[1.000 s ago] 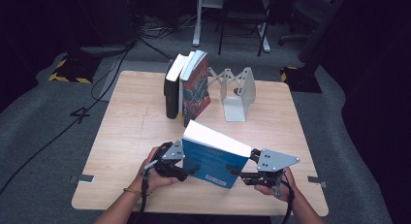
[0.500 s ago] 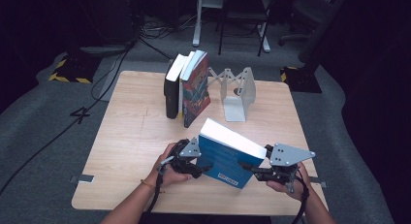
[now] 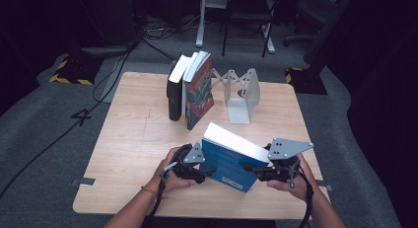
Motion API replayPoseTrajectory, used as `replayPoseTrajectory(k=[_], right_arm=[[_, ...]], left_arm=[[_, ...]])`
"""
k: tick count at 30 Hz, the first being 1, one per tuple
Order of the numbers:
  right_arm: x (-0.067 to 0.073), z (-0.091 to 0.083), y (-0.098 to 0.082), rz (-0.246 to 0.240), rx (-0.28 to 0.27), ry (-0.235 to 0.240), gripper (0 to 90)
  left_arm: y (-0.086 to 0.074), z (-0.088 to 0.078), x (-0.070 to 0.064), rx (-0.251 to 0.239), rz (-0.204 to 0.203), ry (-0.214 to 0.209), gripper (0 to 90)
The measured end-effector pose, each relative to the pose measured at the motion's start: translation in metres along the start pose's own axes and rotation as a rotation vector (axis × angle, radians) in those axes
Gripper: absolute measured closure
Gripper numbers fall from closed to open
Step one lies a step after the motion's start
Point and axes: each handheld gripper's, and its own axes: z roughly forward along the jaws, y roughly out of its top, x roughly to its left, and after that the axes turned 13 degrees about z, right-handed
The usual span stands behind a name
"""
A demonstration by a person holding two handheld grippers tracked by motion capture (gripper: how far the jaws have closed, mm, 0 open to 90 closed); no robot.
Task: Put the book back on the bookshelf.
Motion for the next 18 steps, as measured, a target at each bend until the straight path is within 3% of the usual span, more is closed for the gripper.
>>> replayPoseTrajectory(k=[5, 13, 18], right_arm=[[0.001, 0.004, 0.003, 0.019, 0.033, 0.007, 53.0], [0.003, 0.003, 0.005, 0.018, 0.049, 0.021, 55.6], [0.002, 0.004, 0.006, 0.021, 0.06, 0.032, 57.3]], left_arm=[[-0.009, -0.012, -0.007, 0.077, -0.012, 0.046, 30.3], [-0.054, -0.044, -0.024, 0.22, -0.075, 0.097, 24.4], [-0.076, -0.057, -0.034, 0.24, -0.136, 0.091, 21.3]])
